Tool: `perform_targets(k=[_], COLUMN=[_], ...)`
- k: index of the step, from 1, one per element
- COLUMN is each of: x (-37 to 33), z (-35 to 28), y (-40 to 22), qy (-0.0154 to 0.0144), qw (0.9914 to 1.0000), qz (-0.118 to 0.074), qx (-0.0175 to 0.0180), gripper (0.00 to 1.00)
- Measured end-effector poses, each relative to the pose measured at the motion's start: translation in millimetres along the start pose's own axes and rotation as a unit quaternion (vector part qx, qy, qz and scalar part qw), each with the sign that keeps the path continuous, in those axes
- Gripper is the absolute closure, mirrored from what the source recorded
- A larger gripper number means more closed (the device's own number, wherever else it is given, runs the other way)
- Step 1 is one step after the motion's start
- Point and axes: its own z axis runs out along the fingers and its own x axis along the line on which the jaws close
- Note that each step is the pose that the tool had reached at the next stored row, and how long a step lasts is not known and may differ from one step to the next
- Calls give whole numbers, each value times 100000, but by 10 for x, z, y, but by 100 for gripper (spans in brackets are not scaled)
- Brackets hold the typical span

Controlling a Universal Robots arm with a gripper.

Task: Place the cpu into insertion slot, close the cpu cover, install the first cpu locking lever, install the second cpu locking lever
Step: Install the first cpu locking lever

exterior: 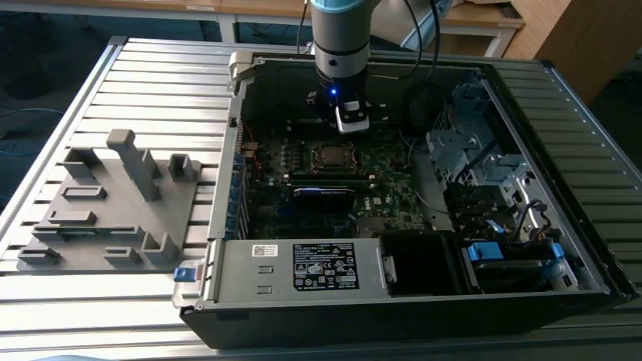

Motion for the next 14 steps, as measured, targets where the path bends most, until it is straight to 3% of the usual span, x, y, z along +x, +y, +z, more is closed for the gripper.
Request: perform_targets(k=[14], x=[4], z=[8], y=[7], qy=[-34], qw=[100000], qz=[-6], qx=[83], gripper=[90])
